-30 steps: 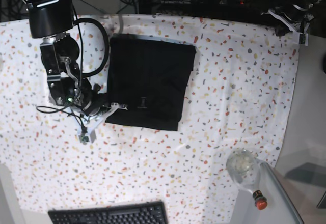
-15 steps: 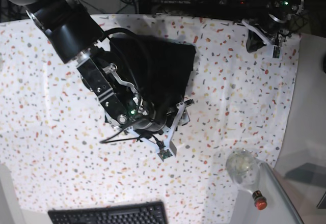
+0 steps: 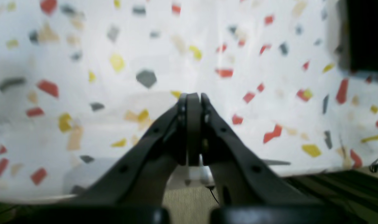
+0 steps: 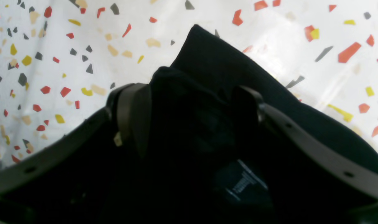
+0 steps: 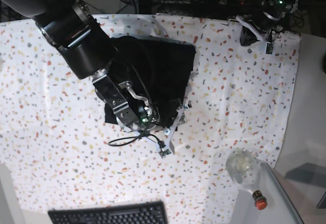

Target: Layout the t-shirt on the table in an organized manner, then fold the t-shirt properly

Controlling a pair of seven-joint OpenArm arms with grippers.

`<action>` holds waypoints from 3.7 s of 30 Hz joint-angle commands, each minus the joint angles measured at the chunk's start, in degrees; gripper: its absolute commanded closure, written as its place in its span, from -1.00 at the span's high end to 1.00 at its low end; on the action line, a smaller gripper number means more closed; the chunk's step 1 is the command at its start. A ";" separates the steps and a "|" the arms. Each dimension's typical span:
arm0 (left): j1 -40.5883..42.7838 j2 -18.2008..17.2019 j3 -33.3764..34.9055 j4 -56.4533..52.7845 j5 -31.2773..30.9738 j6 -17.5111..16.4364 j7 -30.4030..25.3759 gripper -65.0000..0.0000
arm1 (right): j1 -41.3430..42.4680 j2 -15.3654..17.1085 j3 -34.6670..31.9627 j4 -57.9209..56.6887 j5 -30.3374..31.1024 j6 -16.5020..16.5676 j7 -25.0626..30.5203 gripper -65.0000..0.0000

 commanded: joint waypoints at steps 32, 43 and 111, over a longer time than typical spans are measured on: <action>-0.03 -0.36 -0.24 0.14 -0.83 -0.20 -1.32 -1.00 | -0.39 -1.62 0.72 1.18 0.73 0.12 1.07 -1.00; -0.11 -2.38 -0.24 -2.85 -1.18 -0.20 -1.41 -1.00 | -0.48 -1.62 7.14 2.41 0.73 0.04 2.03 -1.00; -1.08 2.28 8.64 5.24 -1.27 -0.20 -1.14 -1.00 | -48.04 22.29 10.57 55.95 0.47 0.04 4.49 -1.00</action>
